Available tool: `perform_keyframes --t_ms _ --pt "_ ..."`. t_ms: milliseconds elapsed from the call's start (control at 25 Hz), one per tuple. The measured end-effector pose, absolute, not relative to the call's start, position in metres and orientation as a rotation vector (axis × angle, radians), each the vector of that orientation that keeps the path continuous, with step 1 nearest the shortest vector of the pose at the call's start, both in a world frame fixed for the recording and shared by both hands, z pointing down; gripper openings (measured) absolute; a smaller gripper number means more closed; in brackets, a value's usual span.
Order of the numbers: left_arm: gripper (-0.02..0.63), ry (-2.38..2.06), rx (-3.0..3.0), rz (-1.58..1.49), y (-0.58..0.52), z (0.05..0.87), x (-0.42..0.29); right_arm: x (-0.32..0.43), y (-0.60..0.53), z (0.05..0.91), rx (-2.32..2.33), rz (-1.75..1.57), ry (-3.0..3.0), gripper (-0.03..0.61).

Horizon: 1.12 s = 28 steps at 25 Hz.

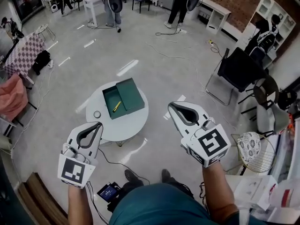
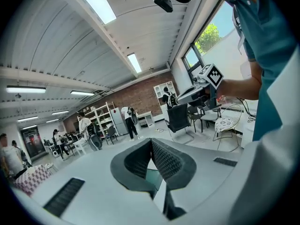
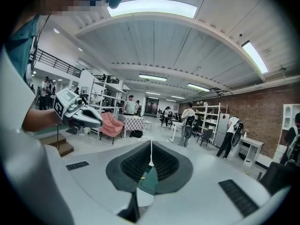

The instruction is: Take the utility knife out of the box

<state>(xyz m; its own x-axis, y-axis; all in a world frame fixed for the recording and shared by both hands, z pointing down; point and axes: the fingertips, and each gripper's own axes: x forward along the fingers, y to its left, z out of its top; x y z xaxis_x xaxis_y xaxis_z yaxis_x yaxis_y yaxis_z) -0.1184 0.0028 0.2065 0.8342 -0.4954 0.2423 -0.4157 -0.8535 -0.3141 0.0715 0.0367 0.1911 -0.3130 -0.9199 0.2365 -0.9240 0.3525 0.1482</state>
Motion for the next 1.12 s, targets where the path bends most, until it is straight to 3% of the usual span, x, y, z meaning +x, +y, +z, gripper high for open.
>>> perform_keyframes --t_ms 760,1120 --pt "0.018 0.601 -2.803 -0.408 -0.072 0.219 -0.219 -0.024 -0.024 0.185 1.746 0.004 -2.195 0.038" --pt "0.018 0.776 -2.775 -0.527 -0.113 0.260 -0.222 -0.006 -0.100 0.224 1.613 0.020 -2.311 0.038"
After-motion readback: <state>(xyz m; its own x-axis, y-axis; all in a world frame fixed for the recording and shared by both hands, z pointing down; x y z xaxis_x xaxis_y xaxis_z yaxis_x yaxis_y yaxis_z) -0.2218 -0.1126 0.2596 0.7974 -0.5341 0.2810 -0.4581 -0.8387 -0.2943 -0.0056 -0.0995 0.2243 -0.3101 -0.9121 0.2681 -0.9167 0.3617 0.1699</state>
